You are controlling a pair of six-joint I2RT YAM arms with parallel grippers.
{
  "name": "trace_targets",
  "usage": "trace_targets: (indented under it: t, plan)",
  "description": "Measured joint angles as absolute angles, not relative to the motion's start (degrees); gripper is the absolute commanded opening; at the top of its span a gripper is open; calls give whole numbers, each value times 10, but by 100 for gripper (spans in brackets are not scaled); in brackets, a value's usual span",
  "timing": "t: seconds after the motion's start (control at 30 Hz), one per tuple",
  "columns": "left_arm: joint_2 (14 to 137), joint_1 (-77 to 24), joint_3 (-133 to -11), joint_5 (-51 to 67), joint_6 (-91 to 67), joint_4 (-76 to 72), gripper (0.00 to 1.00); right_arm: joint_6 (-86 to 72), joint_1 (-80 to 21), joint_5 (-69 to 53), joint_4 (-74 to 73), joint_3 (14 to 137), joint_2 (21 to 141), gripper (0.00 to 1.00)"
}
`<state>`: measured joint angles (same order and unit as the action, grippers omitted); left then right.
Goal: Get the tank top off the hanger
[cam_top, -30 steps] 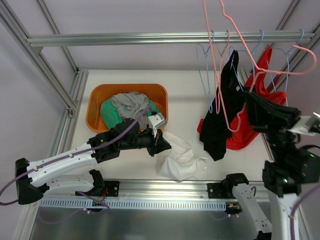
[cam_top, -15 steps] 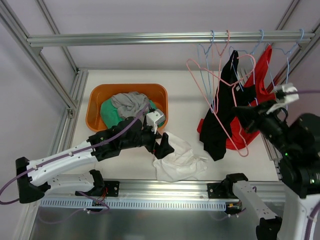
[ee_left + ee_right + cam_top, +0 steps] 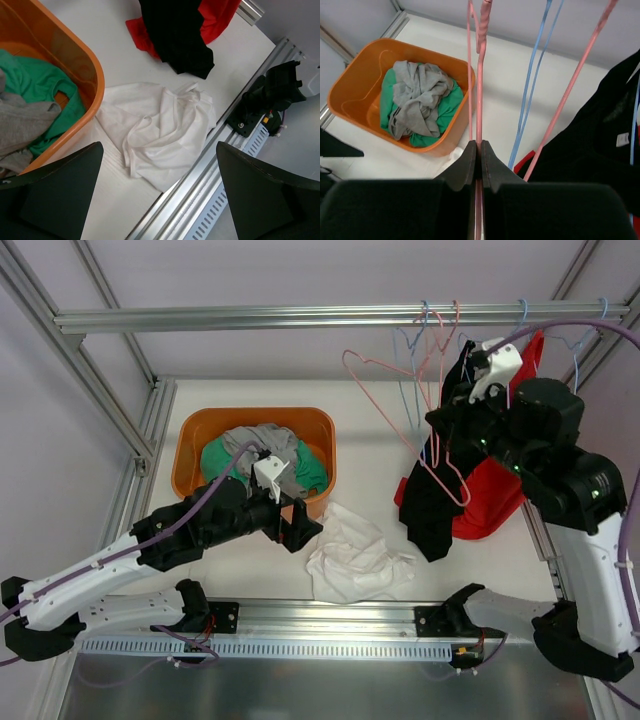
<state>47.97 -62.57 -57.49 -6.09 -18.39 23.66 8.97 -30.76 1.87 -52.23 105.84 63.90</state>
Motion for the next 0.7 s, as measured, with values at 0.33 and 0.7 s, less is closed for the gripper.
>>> trace_targets:
  t: [0.33, 0.7]
  plan:
    - [468, -626, -572, -67, -184, 260, 99, 114, -394, 216, -489, 1156, 794, 0]
    - [478, -626, -566, -66, -185, 260, 99, 94, -382, 308, -453, 1106, 838, 0]
